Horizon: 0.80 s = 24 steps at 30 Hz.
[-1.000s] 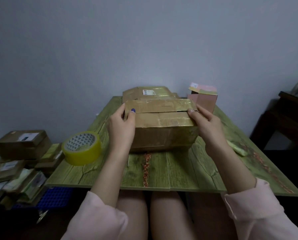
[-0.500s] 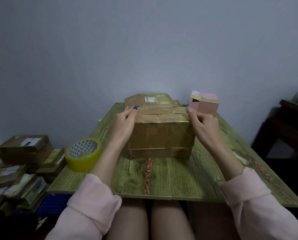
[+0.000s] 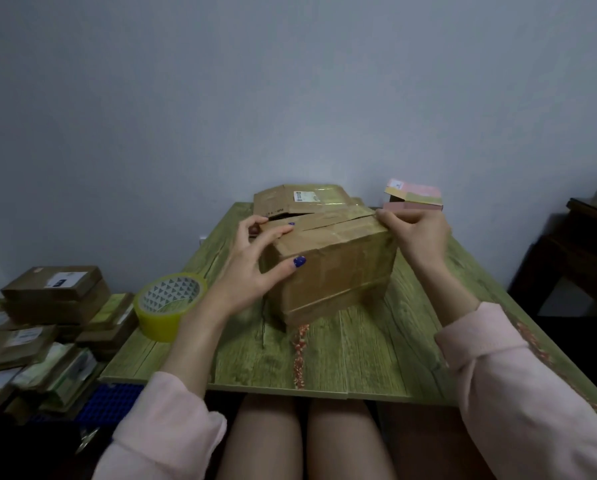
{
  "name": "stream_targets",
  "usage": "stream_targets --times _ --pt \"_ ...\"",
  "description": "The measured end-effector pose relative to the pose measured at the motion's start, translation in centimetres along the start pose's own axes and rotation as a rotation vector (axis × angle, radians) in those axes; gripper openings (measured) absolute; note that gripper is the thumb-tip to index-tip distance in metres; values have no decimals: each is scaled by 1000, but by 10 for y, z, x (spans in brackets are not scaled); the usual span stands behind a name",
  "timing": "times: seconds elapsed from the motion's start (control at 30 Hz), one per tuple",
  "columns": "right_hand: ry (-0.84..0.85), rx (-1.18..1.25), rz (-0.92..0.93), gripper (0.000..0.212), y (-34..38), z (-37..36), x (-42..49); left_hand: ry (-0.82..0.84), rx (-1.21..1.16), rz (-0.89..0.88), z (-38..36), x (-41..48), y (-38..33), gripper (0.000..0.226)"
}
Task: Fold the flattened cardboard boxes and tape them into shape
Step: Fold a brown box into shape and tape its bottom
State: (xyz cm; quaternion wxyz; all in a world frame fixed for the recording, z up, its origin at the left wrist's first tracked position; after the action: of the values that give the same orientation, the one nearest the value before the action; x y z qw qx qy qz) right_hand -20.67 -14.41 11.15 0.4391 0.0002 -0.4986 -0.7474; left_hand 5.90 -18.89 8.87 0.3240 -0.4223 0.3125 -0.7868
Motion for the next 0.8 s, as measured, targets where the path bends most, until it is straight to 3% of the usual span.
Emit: stream_targets --times 0.1,0.33,0.47,0.53,0.67,0.8 --pt "-38 -99 86 24 17 1 0 -47 153 -39 -7 -12 -16 81" --pt "160 -387 223 51 60 -23 -36 -372 467 17 -19 -31 -45 78" --pt "437 -269 171 56 65 -41 -57 -308 449 -101 -29 -32 -56 72" --pt "499 -253 193 68 67 -46 -57 -260 421 -163 -27 -35 -59 69" --pt "454 -244 241 68 71 -46 -53 -170 313 -206 -18 -39 -53 65" --pt "258 -256 414 54 93 -25 -58 -265 227 -181 10 -52 -42 52"
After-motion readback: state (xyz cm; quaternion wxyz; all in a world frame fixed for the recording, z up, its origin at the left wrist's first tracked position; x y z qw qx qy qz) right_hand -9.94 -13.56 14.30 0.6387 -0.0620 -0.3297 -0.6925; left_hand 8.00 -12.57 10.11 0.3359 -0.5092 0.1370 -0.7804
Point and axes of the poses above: each hand's wrist, its own x-axis towards the middle knuckle, its own z-axis out of the back of the hand, y = z × x, the point moved 10 cm from there along x, towards the middle knuckle, and after that the axes turned 13 degrees about -x, right-handed, at the moved point
